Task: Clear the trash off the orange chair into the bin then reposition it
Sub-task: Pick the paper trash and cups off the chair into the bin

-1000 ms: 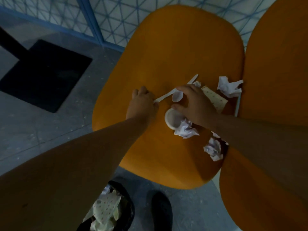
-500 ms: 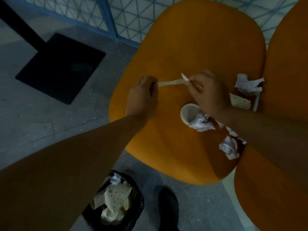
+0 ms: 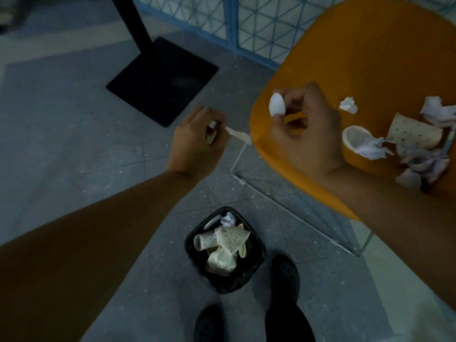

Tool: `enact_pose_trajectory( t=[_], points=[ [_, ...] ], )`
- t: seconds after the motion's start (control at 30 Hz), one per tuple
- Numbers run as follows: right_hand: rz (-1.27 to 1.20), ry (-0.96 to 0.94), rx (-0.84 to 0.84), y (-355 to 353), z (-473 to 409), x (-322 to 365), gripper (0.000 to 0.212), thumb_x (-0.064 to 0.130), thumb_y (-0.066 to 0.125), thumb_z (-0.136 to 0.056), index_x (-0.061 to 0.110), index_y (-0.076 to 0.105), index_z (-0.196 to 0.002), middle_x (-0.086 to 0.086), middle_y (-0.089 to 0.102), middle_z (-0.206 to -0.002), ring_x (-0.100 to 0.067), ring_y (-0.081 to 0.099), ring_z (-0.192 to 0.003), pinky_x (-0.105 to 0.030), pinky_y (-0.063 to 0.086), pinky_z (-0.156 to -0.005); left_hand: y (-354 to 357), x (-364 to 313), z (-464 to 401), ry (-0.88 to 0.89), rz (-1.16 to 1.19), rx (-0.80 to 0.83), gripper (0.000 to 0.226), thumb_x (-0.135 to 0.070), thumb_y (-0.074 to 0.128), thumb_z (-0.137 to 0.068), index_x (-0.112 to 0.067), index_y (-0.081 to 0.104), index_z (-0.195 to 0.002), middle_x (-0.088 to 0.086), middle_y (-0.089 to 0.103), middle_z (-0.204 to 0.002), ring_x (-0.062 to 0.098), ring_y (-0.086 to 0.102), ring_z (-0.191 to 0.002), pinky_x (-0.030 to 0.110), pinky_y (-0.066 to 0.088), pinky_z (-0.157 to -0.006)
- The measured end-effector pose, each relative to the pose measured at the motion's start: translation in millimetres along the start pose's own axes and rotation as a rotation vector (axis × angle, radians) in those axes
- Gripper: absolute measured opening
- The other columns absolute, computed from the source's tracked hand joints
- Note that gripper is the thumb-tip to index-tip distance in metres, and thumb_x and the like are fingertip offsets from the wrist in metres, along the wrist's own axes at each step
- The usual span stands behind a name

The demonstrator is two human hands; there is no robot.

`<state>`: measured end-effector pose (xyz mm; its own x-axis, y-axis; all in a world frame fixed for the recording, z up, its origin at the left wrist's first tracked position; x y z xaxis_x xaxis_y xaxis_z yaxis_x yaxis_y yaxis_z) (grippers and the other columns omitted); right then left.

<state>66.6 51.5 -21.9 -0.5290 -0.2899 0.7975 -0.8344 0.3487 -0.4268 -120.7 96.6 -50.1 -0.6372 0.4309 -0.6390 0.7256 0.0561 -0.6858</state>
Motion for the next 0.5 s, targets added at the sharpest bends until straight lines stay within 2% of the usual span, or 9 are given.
enact_pose_trajectory(
  t=[0.07, 0.13, 0.27, 0.37, 0.43, 0.5],
  points=[
    [-0.002, 0.017, 0.113, 25.5, 28.4, 15.0, 0.017, 0.012, 0.063, -0.091, 0.0, 0.052, -0.096, -0.015, 0.065, -0.09, -0.018, 0.057, -0.072, -0.029, 0.042, -0.06, -17.9, 13.9, 29.8, 0.017, -0.053, 0.044, 0.008, -0.011, 0.06, -0.087, -0.008, 0.064, -0.093, 0.007, 0.061, -0.09, 0.018, 0.057, -0.072, 0.033, 0.051, -0.063],
    [-0.008, 0.028, 0.204, 50.4, 57.8, 20.0, 0.021, 0.012, 0.063, -0.09, -0.001, 0.052, -0.102, -0.016, 0.065, -0.091, -0.02, 0.056, -0.072, -0.032, 0.042, -0.058, -30.0, 28.5, 62.4, 0.03, -0.098, 0.095, 0.007, -0.01, 0.061, -0.087, -0.007, 0.064, -0.093, 0.006, 0.061, -0.089, 0.016, 0.056, -0.072, 0.031, 0.051, -0.063],
    [-0.004, 0.118, 0.356, 99.8, 113.4, 5.7, 0.045, 0.011, 0.061, -0.09, 0.018, 0.047, -0.131, -0.009, 0.069, -0.101, -0.021, 0.064, -0.084, -0.039, 0.054, -0.066, -29.1, 67.2, 130.8, -0.025, -0.121, 0.228, 0.009, -0.009, 0.063, -0.086, -0.007, 0.066, -0.094, 0.007, 0.061, -0.089, 0.017, 0.055, -0.071, 0.032, 0.05, -0.059],
    [-0.01, 0.221, 0.416, 121.7, 145.7, -19.6, 0.049, 0.011, 0.058, -0.091, 0.032, 0.048, -0.135, -0.004, 0.067, -0.113, -0.019, 0.064, -0.096, -0.025, 0.055, -0.078, -7.6, 89.9, 171.3, -0.062, -0.131, 0.32, 0.017, -0.015, 0.056, -0.085, -0.007, 0.067, -0.095, 0.01, 0.061, -0.088, 0.025, 0.058, -0.073, 0.036, 0.052, -0.059],
    [-0.037, 0.268, 0.419, 132.7, 161.9, -36.7, 0.045, 0.009, 0.058, -0.092, 0.03, 0.054, -0.132, -0.003, 0.064, -0.122, -0.016, 0.062, -0.104, -0.016, 0.053, -0.082, 12.9, 102.7, 190.8, -0.079, -0.152, 0.365, 0.019, -0.015, 0.054, -0.086, -0.006, 0.068, -0.095, 0.012, 0.062, -0.089, 0.029, 0.06, -0.076, 0.036, 0.052, -0.059],
    [-0.036, 0.269, 0.39, 138.7, 171.8, -49.8, 0.041, 0.008, 0.058, -0.091, 0.024, 0.058, -0.129, -0.003, 0.064, -0.121, -0.013, 0.061, -0.105, -0.019, 0.054, -0.083, 36.4, 115.4, 203.4, -0.101, -0.175, 0.405, 0.016, -0.012, 0.056, -0.089, -0.005, 0.067, -0.098, 0.013, 0.062, -0.092, 0.03, 0.06, -0.081, 0.034, 0.049, -0.06]
  ],
)
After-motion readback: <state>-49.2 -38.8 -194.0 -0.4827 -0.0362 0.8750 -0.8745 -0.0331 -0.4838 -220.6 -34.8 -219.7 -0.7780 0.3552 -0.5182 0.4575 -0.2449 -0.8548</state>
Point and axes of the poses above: each hand's wrist, its own z-axis away from the middle knuckle, its own y-axis out of the palm, x = y × z, the point moved 7 cm from there along -z, towards the middle knuckle
